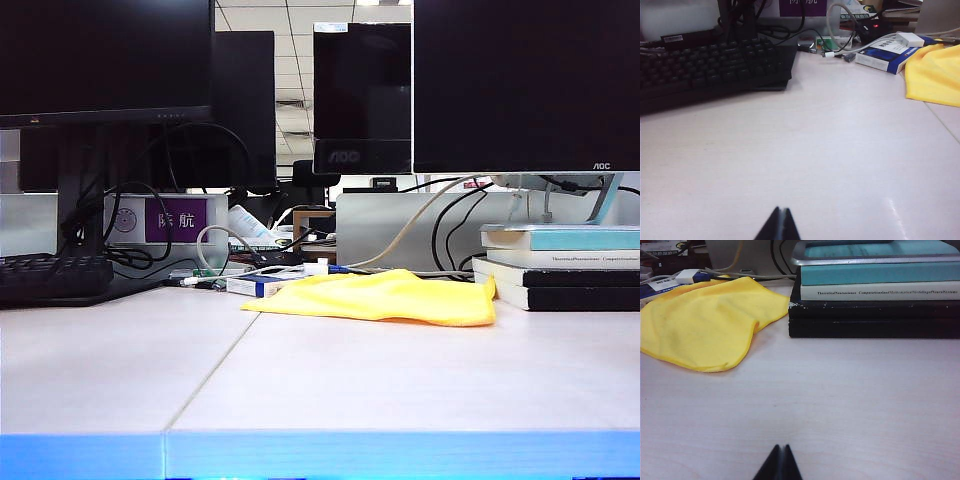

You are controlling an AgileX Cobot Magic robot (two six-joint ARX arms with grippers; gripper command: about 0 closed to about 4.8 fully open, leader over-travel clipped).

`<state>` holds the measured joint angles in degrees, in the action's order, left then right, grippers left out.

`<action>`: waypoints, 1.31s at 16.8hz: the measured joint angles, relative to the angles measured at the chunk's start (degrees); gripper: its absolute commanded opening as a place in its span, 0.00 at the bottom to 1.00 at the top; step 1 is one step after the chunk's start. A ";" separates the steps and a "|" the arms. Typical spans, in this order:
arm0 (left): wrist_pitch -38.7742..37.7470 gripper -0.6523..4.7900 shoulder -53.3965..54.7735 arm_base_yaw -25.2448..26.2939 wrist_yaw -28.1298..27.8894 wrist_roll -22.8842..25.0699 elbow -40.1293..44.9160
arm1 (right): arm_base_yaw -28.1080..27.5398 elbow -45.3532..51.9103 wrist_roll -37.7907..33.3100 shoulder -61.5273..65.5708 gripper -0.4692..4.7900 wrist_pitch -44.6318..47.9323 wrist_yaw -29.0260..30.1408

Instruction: Wipe the table from front to back using the rag.

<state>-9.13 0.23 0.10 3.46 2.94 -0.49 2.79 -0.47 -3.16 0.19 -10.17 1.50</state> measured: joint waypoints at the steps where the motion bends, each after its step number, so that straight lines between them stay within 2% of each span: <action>1: 0.00 0.11 0.00 0.00 0.00 0.00 0.00 | 0.00 0.00 0.00 0.00 0.09 0.00 0.00; 4: 0.00 0.11 0.00 0.00 0.00 0.00 0.00 | 0.00 0.00 -0.24 0.00 0.09 0.00 0.00; 5: 0.11 0.11 0.00 0.00 0.00 -0.39 0.00 | 0.00 -0.02 -3.13 0.00 0.09 0.72 0.00; 7: 0.83 0.11 0.00 0.00 0.00 -4.59 -0.46 | 0.00 -0.66 -7.50 0.00 0.09 3.34 -0.46; 9: 2.89 0.11 0.24 0.00 -0.96 -8.22 -4.70 | 0.02 -5.68 -9.92 0.37 0.09 3.96 -3.69; 13: 4.07 0.11 8.96 0.00 -2.16 -9.29 -16.17 | 0.00 -15.52 -9.35 6.03 0.09 4.74 -8.61; 16: 3.85 0.11 20.74 0.00 -2.05 -8.79 -27.39 | 0.00 -24.85 -5.22 15.65 0.09 5.22 -9.05; 19: 3.89 0.11 30.73 0.00 0.61 -6.51 -38.12 | 0.00 -34.95 -4.59 27.28 0.09 6.14 -6.36; 22: 1.53 0.11 39.43 -0.07 6.47 -6.19 -49.24 | 0.61 -43.69 -4.50 39.85 0.09 7.45 -1.53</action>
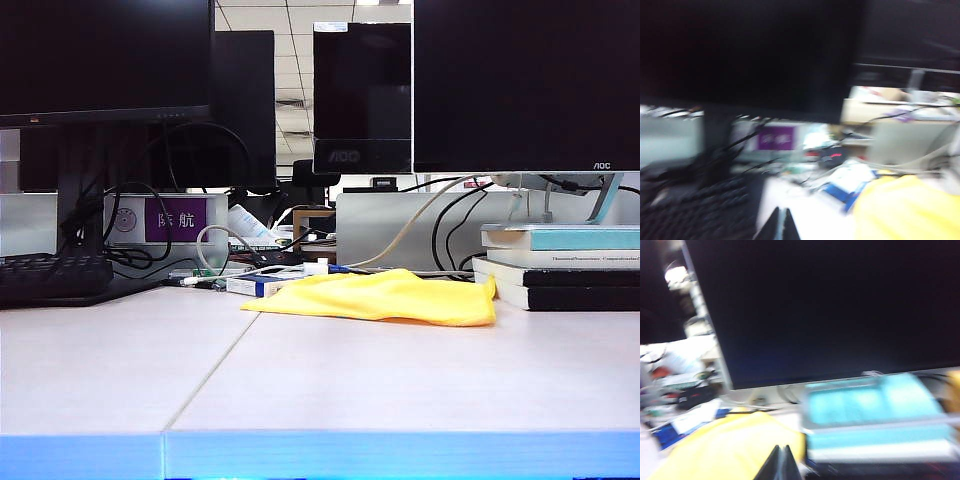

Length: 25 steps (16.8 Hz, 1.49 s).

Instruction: Wipe the table from front to back using the rag.

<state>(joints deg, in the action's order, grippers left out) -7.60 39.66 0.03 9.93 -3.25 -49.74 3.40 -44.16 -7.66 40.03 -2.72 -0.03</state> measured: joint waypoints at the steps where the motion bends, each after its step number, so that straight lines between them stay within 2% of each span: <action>1: -1.49 0.11 2.64 -0.35 1.46 0.00 -3.91 | 0.94 -2.73 0.02 3.91 0.09 0.74 0.76; 3: -8.00 0.11 7.93 -4.70 3.67 0.63 -10.93 | 4.55 -8.50 0.24 12.90 0.09 2.51 1.31; 4: -10.67 0.11 9.90 -7.02 3.82 2.43 -13.14 | 6.14 -10.03 0.61 15.89 0.09 3.32 1.29; 5: -13.79 0.11 11.98 -10.99 3.93 5.86 -15.19 | 9.77 -11.56 3.89 21.18 0.09 5.29 1.36; 7: -14.78 0.11 14.47 -16.63 4.07 7.28 -17.53 | 12.17 -12.70 8.09 27.39 0.09 6.84 2.47; 11: -17.77 0.11 18.49 -24.06 4.09 7.32 -20.35 | 13.86 -15.67 8.83 42.62 0.11 14.16 7.54; 12: -17.40 0.11 18.47 -24.24 4.66 7.34 -20.39 | 13.86 -15.93 8.83 45.48 0.39 14.58 7.61; 13: -16.70 0.11 18.47 -23.87 4.42 7.32 -20.46 | 13.84 -16.31 8.92 49.18 0.74 15.87 7.58; 16: -16.44 0.11 18.58 -24.90 4.94 6.19 -20.46 | 14.16 -19.87 8.79 61.33 0.76 20.61 10.43; 19: -16.37 0.11 18.75 -24.65 4.15 5.99 -20.46 | 14.86 -27.32 8.92 72.72 0.76 22.01 9.97; 21: -16.33 0.11 18.75 -24.74 4.42 5.99 -20.46 | 15.15 -31.28 8.98 77.88 0.84 22.21 9.07; 22: -16.24 0.11 18.75 -24.55 4.35 5.99 -20.46 | 15.19 -33.07 8.96 79.93 1.00 22.21 8.96; 23: -16.22 0.11 18.84 -24.63 4.33 5.99 -20.46 | 15.17 -38.62 8.09 85.35 1.00 19.82 7.19; 25: -16.22 0.11 18.84 -24.61 4.28 5.99 -20.46 | 15.12 -41.42 7.87 88.65 1.00 15.67 4.98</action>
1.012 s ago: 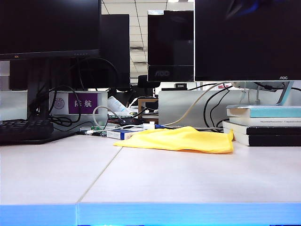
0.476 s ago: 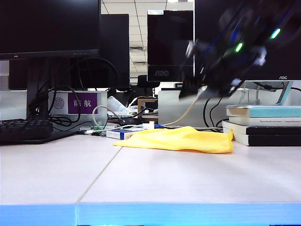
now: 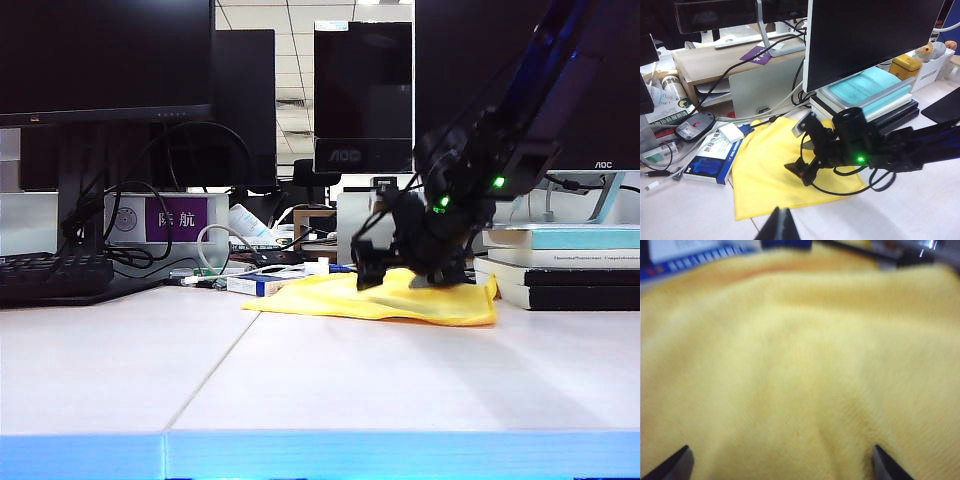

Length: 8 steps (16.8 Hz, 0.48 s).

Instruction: Wipe the table from front to back using the rag.

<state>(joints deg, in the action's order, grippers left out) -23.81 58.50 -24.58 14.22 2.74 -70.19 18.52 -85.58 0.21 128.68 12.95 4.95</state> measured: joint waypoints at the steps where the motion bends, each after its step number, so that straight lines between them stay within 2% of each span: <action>1: 0.00 0.11 0.00 0.00 0.00 0.00 0.00 | 0.02 -1.46 0.00 1.03 1.00 -2.23 -0.81; 2: 0.00 0.11 0.00 0.00 0.00 0.00 0.00 | 0.02 -3.41 0.09 2.03 0.47 -4.04 -2.01; 3: 0.00 0.11 0.00 0.00 -0.04 0.00 0.00 | 0.04 -4.39 0.11 2.67 0.11 -4.96 -2.86; 4: -0.02 0.11 0.00 0.00 -0.04 0.00 0.00 | -0.02 -4.39 0.13 2.67 0.08 -5.11 -3.21; 6: -0.02 0.11 0.00 0.00 -0.02 0.00 0.00 | 0.81 -8.26 2.12 3.13 0.08 -9.09 -2.45; 8: 0.00 0.11 0.00 0.00 -0.04 0.00 0.00 | 3.32 -13.16 8.74 -0.24 0.08 -9.33 -3.63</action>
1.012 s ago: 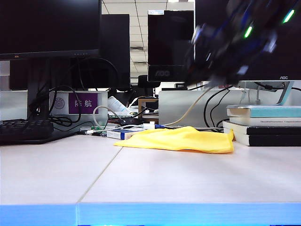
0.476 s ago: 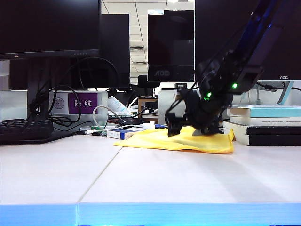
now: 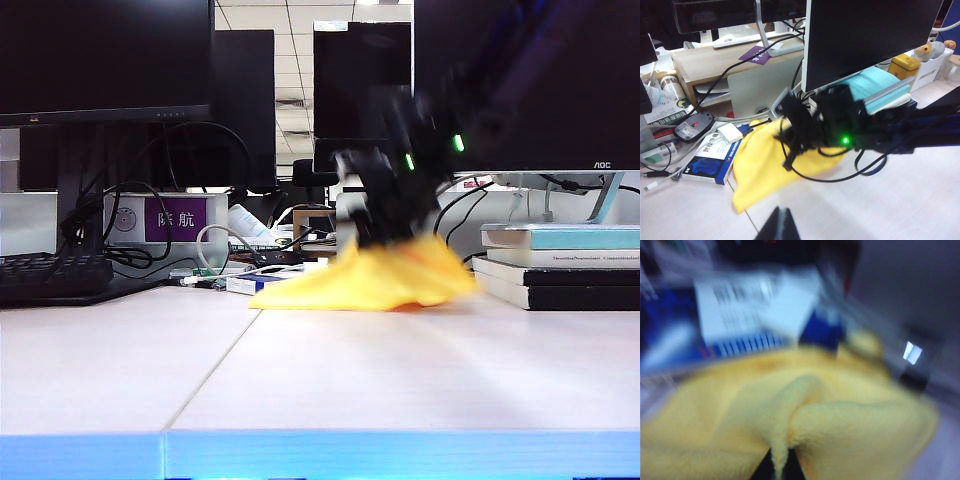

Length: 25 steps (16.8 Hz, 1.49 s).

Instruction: Wipe the table from front to back using the rag.

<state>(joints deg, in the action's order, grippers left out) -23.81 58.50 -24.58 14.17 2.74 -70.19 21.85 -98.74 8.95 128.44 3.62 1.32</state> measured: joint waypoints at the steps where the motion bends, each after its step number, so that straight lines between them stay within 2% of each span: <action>1: 0.02 0.11 0.00 0.00 0.00 0.00 0.00 | 0.68 -0.70 4.02 -2.29 0.08 0.59 -2.27; 4: 0.02 0.11 0.02 0.00 0.00 0.00 0.00 | 0.46 -0.66 9.86 -4.87 0.08 3.96 -9.88; 8: 0.04 0.11 0.00 0.00 0.00 0.00 0.00 | 2.16 -0.70 19.02 -4.55 0.08 9.73 -10.14; 14: 0.02 0.11 0.02 0.00 0.02 0.00 0.00 | 1.42 -0.57 19.04 7.56 0.08 11.98 -10.32; 15: 0.02 0.11 0.00 0.00 0.02 0.00 0.00 | 1.31 -0.63 16.66 8.79 0.15 11.82 -10.32; 17: 0.00 0.11 0.02 0.00 0.02 0.00 0.00 | 1.07 -0.57 10.73 9.18 0.78 9.49 -10.32; 18: 0.00 0.11 0.04 0.00 0.02 0.00 0.00 | 1.01 -0.57 10.05 8.85 0.83 9.38 -10.34; 20: 0.00 0.11 0.17 0.00 0.04 0.02 0.00 | 0.98 -0.57 9.44 5.44 0.82 8.26 -10.34; 21: 0.00 0.11 0.17 0.00 0.04 0.00 0.00 | 1.05 -0.59 9.42 2.23 0.75 5.09 -10.25; 22: -0.02 0.11 0.17 0.00 0.02 0.00 0.00 | 1.03 -0.66 9.46 -0.63 0.73 0.85 -8.55; 23: -0.02 0.11 0.20 0.00 0.04 0.00 0.00 | 0.76 -0.70 9.53 -2.21 0.75 -2.27 -3.58; 24: -0.02 0.11 0.22 0.00 0.04 0.00 0.00 | 0.70 -0.63 10.56 -1.99 0.92 -4.94 0.63; 25: -0.04 0.11 0.24 0.00 0.68 0.00 0.00 | 0.74 -0.61 10.84 -1.51 0.99 -6.58 1.42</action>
<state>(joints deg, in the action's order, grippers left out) -23.86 58.74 -24.58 14.85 2.74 -70.19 22.59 -99.35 19.79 126.93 -2.96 2.74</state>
